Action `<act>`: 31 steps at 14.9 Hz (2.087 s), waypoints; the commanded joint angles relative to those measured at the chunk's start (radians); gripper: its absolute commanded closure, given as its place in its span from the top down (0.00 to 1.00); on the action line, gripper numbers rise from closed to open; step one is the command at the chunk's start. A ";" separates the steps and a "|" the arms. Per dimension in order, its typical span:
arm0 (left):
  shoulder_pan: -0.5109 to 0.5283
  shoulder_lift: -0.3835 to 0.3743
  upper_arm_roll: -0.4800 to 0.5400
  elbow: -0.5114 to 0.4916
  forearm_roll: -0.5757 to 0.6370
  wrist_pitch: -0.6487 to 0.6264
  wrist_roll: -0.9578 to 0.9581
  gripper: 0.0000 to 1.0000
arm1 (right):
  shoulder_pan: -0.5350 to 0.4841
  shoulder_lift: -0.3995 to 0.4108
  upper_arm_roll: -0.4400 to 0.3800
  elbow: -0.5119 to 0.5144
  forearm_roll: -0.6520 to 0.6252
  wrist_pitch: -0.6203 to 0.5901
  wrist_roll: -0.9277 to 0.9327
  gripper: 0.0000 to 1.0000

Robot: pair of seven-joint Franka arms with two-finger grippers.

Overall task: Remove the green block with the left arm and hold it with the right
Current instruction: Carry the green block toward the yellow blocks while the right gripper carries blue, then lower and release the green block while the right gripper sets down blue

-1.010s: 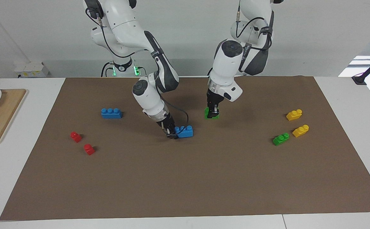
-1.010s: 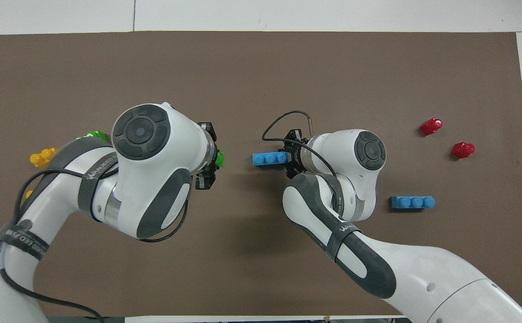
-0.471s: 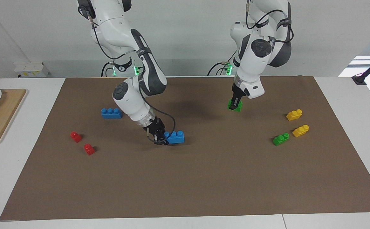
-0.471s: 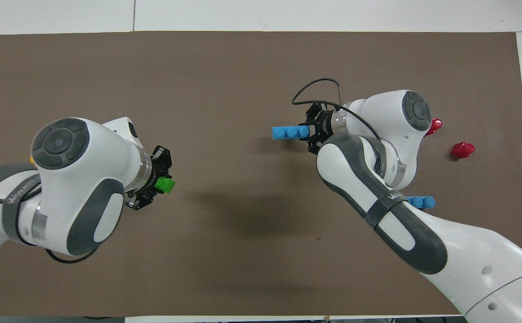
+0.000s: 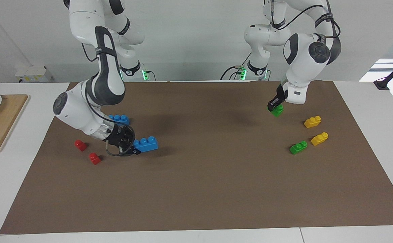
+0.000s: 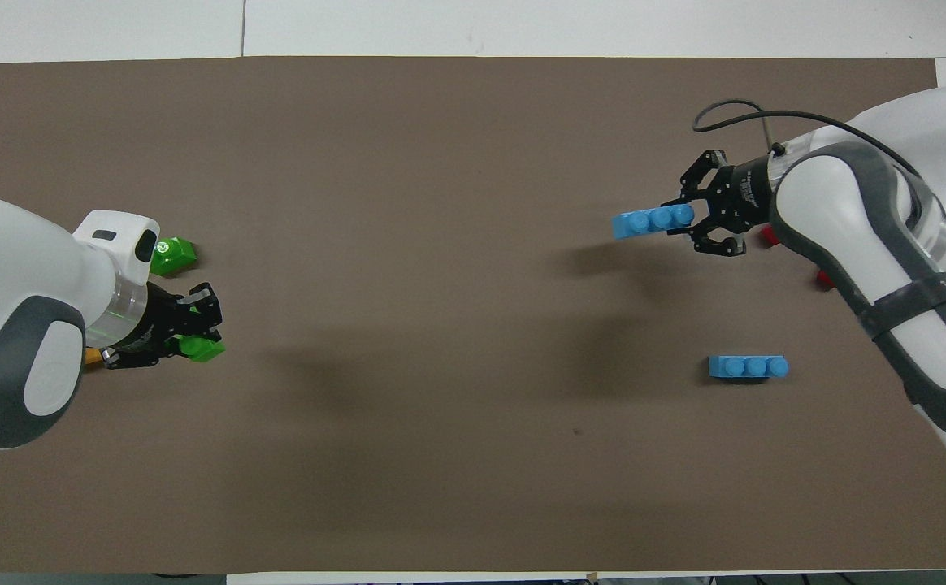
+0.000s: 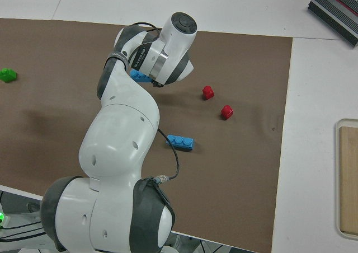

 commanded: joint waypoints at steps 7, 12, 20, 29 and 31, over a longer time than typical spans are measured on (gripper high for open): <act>0.114 0.045 -0.009 -0.099 0.053 0.163 0.416 0.00 | -0.130 -0.051 0.015 -0.201 -0.082 0.056 -0.056 0.00; 0.129 0.087 -0.008 -0.139 0.057 0.244 0.422 0.00 | -0.133 -0.059 0.017 -0.265 -0.079 0.116 -0.058 0.00; 0.147 0.114 -0.009 -0.207 0.057 0.339 0.282 0.00 | -0.164 -0.058 0.017 -0.268 -0.079 0.120 -0.048 0.00; 0.115 0.120 -0.011 -0.273 0.057 0.430 0.282 0.14 | -0.169 -0.056 0.015 -0.266 -0.079 0.140 -0.056 0.23; 0.117 0.120 -0.011 -0.273 0.057 0.430 0.282 0.70 | -0.167 -0.056 0.015 -0.266 -0.079 0.148 -0.048 0.63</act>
